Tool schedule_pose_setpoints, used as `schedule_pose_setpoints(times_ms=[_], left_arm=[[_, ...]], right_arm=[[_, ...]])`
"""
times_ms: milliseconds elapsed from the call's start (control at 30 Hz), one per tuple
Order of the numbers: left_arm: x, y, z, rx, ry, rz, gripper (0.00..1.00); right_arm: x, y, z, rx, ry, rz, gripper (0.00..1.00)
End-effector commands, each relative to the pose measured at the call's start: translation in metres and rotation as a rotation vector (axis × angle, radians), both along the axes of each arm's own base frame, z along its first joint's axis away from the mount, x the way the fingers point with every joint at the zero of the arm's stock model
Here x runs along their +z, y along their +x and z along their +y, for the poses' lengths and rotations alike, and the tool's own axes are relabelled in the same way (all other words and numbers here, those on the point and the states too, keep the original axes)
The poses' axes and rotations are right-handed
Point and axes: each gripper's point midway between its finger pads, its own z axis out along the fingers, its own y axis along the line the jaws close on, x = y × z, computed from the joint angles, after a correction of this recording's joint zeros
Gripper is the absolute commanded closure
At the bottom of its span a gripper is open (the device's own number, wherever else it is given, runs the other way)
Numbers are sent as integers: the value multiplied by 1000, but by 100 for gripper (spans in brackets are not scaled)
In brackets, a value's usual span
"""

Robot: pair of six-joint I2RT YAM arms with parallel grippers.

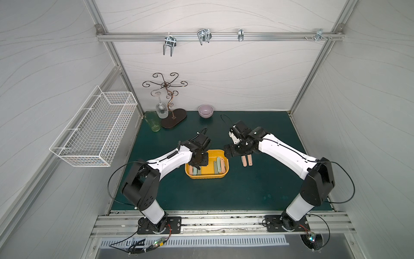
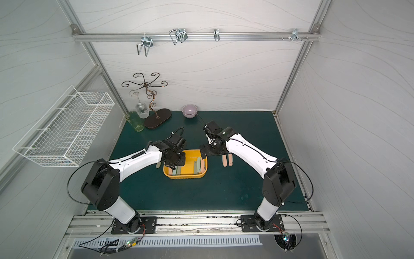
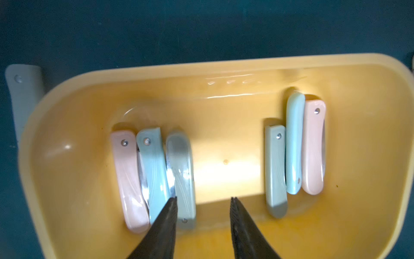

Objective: Take the fruit knife out of the storage box
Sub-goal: Pick up the fruit knife from the storage box.

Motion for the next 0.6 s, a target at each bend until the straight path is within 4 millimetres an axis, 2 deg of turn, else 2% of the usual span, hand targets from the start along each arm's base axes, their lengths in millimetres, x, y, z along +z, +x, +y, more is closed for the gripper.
schedule_pose_setpoints(times_ms=[0, 167, 567], left_arm=[[-6, 8, -8, 18, -9, -26, 59], [-26, 4, -1, 33, 44, 21, 58], [-49, -2, 9, 69, 97, 47, 56]], right_arm=[[11, -4, 0, -8, 43, -12, 1], [12, -3, -1, -13, 65, -10, 1], [12, 1, -8, -23, 67, -5, 1]])
